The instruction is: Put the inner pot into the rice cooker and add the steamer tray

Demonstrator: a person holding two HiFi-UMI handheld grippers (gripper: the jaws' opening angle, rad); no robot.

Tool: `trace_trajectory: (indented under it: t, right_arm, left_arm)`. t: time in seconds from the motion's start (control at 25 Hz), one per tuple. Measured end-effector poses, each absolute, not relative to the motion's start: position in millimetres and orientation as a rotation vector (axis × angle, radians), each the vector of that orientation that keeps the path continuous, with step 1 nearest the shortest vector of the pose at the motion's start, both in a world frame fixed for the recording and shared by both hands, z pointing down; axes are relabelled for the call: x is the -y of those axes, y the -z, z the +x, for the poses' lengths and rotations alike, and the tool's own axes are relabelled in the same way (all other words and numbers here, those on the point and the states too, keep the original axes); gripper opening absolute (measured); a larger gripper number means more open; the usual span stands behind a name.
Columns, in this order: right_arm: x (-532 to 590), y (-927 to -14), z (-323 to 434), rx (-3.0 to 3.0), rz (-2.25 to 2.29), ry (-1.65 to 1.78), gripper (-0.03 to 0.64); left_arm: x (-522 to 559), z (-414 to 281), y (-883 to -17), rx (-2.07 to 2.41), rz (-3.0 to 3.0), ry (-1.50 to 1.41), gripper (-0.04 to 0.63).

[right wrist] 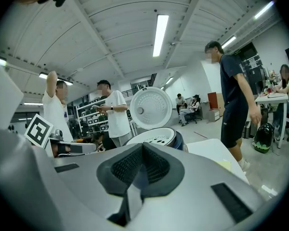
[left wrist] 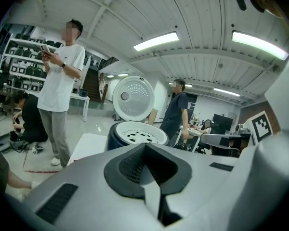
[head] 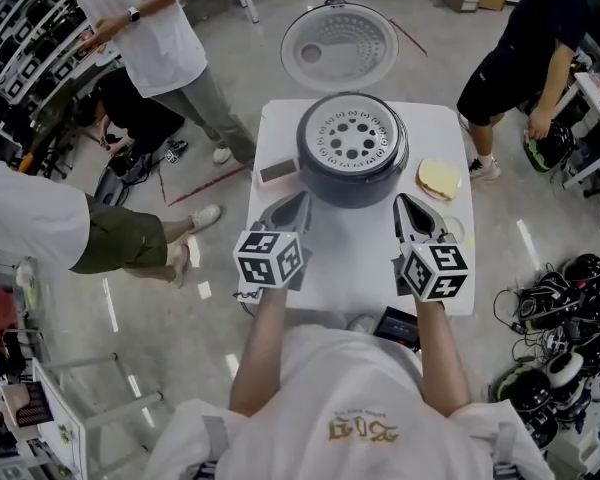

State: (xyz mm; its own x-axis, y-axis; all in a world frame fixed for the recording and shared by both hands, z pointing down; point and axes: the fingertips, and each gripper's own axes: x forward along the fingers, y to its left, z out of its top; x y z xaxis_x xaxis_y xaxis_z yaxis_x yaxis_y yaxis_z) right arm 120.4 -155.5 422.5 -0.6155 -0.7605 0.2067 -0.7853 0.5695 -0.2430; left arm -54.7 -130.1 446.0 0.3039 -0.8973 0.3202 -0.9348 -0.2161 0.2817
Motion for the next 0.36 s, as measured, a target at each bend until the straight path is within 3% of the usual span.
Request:
trace_trajectory:
  t: [0.36]
  right_arm:
    - [158.0, -421.6, 116.6, 2.724, 1.314, -0.478, 0.011]
  left_arm:
    - [132.8, -57.0, -443.8, 1.647, 2.157, -0.128, 0.015]
